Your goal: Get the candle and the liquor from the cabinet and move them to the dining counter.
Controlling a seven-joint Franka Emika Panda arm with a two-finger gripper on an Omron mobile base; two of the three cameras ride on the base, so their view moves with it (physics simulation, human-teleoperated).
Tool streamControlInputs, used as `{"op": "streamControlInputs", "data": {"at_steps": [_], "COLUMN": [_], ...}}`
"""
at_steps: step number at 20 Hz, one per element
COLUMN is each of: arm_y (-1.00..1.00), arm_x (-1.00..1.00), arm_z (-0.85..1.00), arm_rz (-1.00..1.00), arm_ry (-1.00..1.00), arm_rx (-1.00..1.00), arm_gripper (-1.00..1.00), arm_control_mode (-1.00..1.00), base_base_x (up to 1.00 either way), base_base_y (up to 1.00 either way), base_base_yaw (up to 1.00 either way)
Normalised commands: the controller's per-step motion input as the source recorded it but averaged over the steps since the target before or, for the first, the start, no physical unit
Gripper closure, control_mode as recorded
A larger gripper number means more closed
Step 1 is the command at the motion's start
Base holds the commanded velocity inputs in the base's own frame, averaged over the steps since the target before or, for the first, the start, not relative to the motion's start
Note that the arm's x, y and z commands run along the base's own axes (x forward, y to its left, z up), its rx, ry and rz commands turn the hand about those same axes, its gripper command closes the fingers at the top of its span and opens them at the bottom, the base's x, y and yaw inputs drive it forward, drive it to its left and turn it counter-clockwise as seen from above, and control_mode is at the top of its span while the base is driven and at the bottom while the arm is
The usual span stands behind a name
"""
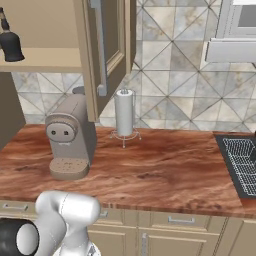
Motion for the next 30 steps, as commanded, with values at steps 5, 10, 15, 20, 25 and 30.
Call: {"op": "streamControlInputs", "data": {"at_steps": [5,10,15,20,25,30], "arm_y": [-0.07,-0.01,0.00,0.00,0.00,0.03], "arm_x": [0.38,0.44,0.10,0.07,0.33,0.43], "arm_z": [0.33,0.42,0.00,0.00,0.00,0.07], "arm_rz": [0.00,0.00,0.00,0.00,0.00,0.00], "arm_ry": [0.00,0.07,0.02,0.00,0.00,0.00], "arm_rx": [0.15,0.07,0.00,0.00,0.00,0.00], "arm_gripper": [-1.00,-1.00,-1.00,-1.00,-1.00,-1.00], "arm_control_mode": [-1.00,-1.00,-1.00,-1.00,-1.00,-1.00], "base_base_x": [0.00,0.00,0.00,0.00,0.00,0.00], "base_base_y": [0.00,0.00,0.00,0.00,0.00,0.00], "base_base_yaw": [0.00,0.00,0.00,0.00,0.00,0.00]}}
